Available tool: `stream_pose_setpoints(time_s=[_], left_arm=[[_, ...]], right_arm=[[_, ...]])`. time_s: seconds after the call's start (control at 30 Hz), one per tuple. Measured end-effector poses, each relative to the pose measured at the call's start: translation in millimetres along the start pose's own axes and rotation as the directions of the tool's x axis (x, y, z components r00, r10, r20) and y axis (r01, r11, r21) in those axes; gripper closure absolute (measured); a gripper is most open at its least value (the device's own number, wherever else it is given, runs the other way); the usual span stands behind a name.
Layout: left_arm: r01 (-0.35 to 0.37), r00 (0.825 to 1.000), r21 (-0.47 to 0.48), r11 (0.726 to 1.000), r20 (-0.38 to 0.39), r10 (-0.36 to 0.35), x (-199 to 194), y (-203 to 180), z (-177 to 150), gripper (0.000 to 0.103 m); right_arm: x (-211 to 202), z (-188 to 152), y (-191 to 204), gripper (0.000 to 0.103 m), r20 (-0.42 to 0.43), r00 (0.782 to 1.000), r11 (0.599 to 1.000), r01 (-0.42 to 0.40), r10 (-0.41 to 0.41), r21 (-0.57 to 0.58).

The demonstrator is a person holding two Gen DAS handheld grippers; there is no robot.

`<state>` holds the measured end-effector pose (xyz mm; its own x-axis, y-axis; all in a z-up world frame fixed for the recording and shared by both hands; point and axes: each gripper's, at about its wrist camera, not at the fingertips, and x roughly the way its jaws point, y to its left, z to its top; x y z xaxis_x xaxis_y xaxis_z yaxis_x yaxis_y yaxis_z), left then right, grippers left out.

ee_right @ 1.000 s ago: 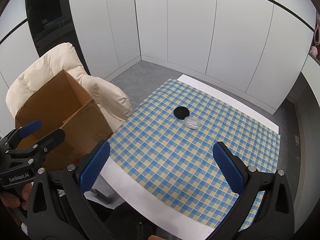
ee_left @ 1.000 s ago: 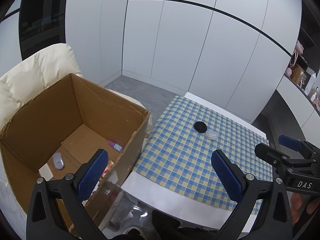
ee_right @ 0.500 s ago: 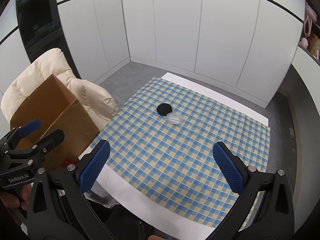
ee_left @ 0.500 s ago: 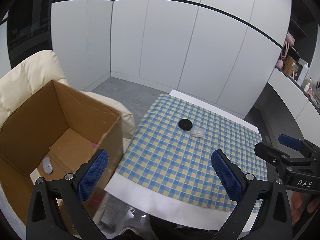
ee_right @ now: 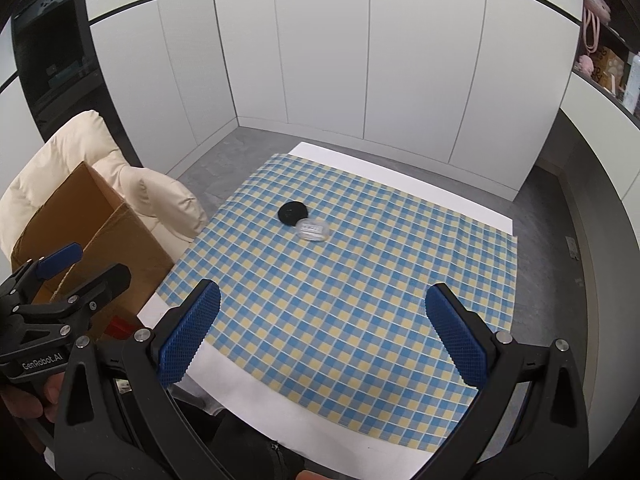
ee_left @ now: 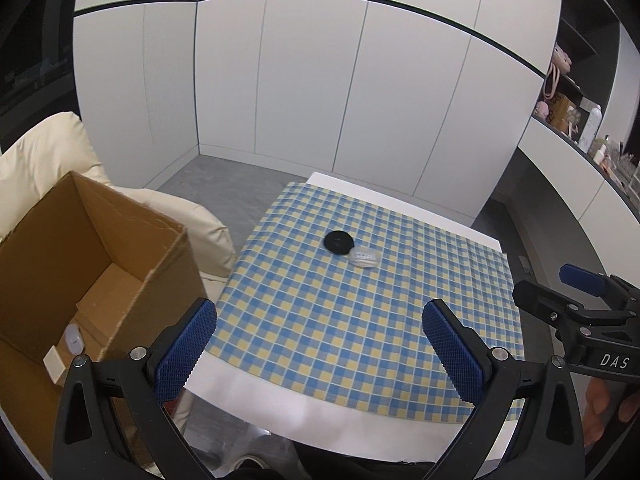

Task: Organize objects
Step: 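Move both open tools toward the black compact and clear case on the tablecloth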

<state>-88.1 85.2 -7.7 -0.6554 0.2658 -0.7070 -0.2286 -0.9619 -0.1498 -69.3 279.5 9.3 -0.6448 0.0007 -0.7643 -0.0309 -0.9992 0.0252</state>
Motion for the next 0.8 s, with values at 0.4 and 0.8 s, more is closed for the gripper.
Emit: stream_pose_setpoints(time_s=[0.4, 0.8], left_arm=[[0.030, 0.999, 0.037, 0.999, -0.011, -0.030, 6.3, -23.7, -0.2, 0.000], [0.061, 0.998, 0.075, 0.995, -0.024, -0.060, 12.7, -51.0, -2.0, 0.000]], right_arm=[[-9.0, -8.2, -24.0, 0.000, 0.001, 0.999, 0.999, 0.032, -0.032, 0.027], [-15.5, -15.3, -51.8, 0.000, -0.001, 0.998, 0.996, 0.062, -0.062, 0.070]])
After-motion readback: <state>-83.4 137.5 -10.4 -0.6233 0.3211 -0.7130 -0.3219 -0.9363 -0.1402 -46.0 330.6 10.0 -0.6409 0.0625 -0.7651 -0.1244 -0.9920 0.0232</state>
